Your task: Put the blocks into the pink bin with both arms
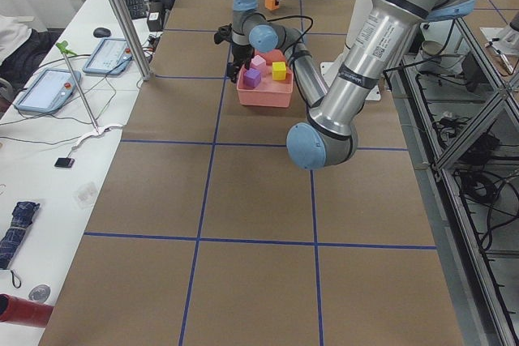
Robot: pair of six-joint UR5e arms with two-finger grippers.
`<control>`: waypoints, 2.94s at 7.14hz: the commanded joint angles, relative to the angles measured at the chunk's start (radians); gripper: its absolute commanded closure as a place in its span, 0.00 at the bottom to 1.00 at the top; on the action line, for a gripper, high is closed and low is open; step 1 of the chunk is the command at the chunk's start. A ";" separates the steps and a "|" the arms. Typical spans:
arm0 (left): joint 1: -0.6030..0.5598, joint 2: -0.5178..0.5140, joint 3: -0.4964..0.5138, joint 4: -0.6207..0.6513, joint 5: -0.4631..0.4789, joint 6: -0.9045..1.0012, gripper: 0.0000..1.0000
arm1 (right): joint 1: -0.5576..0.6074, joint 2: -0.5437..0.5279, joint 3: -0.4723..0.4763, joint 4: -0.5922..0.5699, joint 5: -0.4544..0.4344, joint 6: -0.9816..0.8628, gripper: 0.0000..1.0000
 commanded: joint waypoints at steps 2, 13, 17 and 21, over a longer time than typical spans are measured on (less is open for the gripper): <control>-0.237 0.227 -0.001 -0.032 -0.046 0.248 0.00 | -0.001 0.173 0.099 -0.150 0.006 0.329 1.00; -0.479 0.458 0.077 -0.141 -0.215 0.461 0.00 | -0.507 1.210 0.002 -1.015 -0.437 1.040 0.04; -0.479 0.507 0.083 -0.142 -0.214 0.454 0.00 | -0.458 1.227 0.087 -1.208 -0.422 0.943 0.00; -0.637 0.586 0.138 -0.139 -0.214 0.413 0.00 | -0.074 0.990 0.181 -1.208 -0.103 0.473 0.00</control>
